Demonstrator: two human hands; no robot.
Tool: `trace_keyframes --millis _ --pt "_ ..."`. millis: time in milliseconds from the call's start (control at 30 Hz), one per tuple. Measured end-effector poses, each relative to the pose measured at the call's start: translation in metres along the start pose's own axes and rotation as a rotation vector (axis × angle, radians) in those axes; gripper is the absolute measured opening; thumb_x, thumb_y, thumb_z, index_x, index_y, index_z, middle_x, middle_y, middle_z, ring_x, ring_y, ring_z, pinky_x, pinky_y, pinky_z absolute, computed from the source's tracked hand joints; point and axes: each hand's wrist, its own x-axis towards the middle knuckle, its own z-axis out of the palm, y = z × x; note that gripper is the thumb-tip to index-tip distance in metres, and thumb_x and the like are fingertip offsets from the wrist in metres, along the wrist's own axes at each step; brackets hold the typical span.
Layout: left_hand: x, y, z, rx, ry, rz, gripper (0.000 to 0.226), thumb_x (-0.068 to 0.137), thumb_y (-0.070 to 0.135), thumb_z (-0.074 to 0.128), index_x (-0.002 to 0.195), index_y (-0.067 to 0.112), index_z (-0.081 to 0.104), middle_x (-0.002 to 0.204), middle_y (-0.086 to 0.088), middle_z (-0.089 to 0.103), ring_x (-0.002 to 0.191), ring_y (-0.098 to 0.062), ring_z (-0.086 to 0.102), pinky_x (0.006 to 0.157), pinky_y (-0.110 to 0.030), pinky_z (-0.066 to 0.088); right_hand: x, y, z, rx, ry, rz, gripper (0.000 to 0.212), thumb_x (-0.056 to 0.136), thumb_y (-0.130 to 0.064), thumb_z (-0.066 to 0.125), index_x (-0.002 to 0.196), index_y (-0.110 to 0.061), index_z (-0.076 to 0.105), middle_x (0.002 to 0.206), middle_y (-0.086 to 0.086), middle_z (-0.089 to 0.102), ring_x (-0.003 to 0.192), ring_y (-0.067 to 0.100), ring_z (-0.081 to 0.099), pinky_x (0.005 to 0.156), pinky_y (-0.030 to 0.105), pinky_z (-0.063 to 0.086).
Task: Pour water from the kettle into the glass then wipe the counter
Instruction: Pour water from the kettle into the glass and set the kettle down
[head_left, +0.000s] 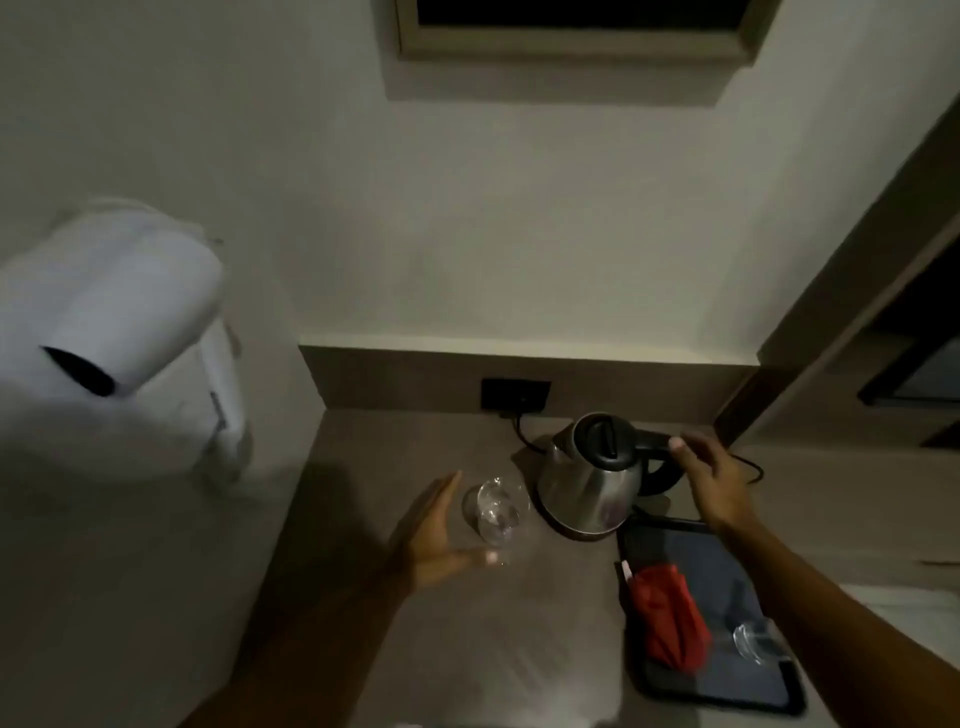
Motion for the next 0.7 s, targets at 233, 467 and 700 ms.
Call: trace_keyframes --millis 233,467,700 --pt "0.061 -0.034 0.043 -0.108 -0.029 -0.027 0.131 0.038 0.072 0.087 0.149 0.051 0.020 0.155 0.014 0.041 0.141 -0.013 0.041 0.112 -0.036 0.041 0.051 0.036 0.034 0.158 0.033 0.090 0.045 0.106 -0.036 0.046 0.070 -0.012 0.060 0.067 0.003 0.060 0.065 0.017 0.055 0.060 0.021 0.047" --pt "0.064 -0.037 0.055 -0.012 0.080 0.124 0.095 0.046 0.064 0.082 0.131 0.038 0.050 0.122 0.008 0.069 0.108 -0.008 0.064 0.088 -0.011 0.046 0.061 0.025 0.046 0.189 0.079 -0.028 0.049 0.106 -0.022 0.043 0.057 -0.016 0.050 0.049 -0.002 0.054 0.040 -0.002 0.050 0.047 0.019 0.043" --pt "0.062 -0.028 0.043 0.067 0.060 0.158 0.094 0.050 0.066 0.078 0.132 0.023 0.057 0.121 0.002 0.071 0.107 -0.018 0.068 0.091 -0.034 0.057 0.052 -0.045 0.039 -0.140 -0.071 -0.346 0.040 0.097 -0.032 0.054 0.070 -0.006 0.067 0.059 0.016 0.064 0.051 0.023 0.068 0.045 0.037 0.057"
